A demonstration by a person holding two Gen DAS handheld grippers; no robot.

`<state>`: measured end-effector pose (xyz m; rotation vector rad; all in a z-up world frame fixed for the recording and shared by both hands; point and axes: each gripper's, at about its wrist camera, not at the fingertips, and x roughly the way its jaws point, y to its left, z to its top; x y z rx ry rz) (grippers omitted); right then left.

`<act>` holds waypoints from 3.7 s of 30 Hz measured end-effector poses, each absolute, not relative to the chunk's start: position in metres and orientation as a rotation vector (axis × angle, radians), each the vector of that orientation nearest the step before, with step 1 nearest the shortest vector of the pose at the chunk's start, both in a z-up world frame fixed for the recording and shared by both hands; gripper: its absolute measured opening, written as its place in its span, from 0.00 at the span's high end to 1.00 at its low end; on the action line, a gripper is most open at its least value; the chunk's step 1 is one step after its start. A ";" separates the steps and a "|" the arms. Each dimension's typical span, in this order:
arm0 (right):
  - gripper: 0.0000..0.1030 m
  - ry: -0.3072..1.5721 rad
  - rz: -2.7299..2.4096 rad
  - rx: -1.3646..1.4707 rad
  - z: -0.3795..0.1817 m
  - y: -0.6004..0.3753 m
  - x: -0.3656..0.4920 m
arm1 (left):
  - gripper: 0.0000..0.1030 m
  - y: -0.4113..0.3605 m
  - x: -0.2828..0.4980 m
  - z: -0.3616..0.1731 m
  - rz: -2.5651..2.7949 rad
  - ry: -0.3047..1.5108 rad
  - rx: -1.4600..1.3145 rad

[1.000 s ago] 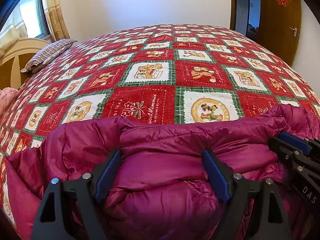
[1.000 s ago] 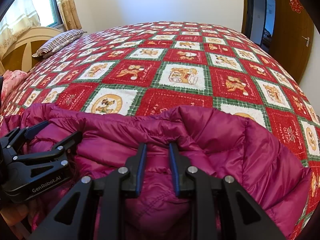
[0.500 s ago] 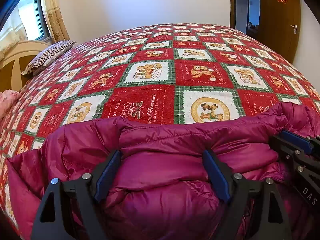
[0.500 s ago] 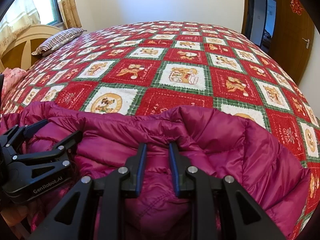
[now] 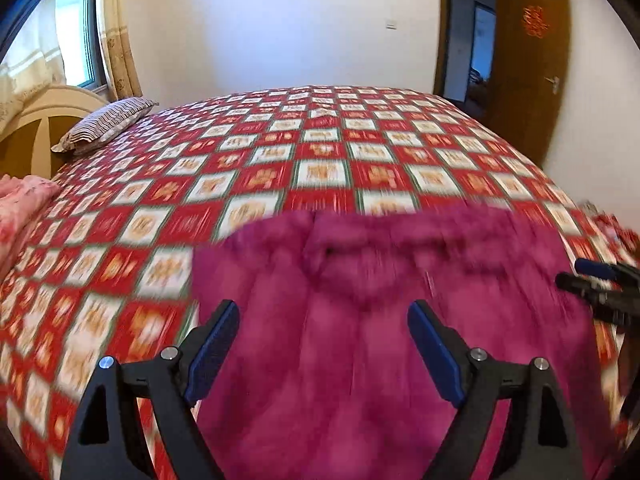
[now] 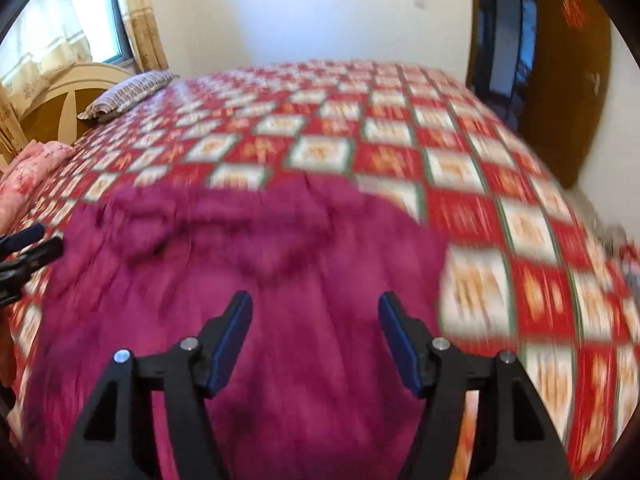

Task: Fold large clothes

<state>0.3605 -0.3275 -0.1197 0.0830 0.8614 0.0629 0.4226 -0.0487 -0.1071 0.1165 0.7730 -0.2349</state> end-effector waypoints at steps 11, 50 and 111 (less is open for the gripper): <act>0.25 0.887 0.009 0.205 -0.127 -0.360 0.179 | 0.16 0.010 0.249 -0.140 -0.228 0.817 0.158; 0.91 0.766 0.113 0.292 -0.131 -0.320 0.027 | 0.95 0.063 0.120 -0.112 -0.436 0.678 0.111; 0.38 0.601 -0.107 0.093 -0.070 -0.275 0.286 | 0.20 0.016 0.319 -0.050 0.042 0.378 0.135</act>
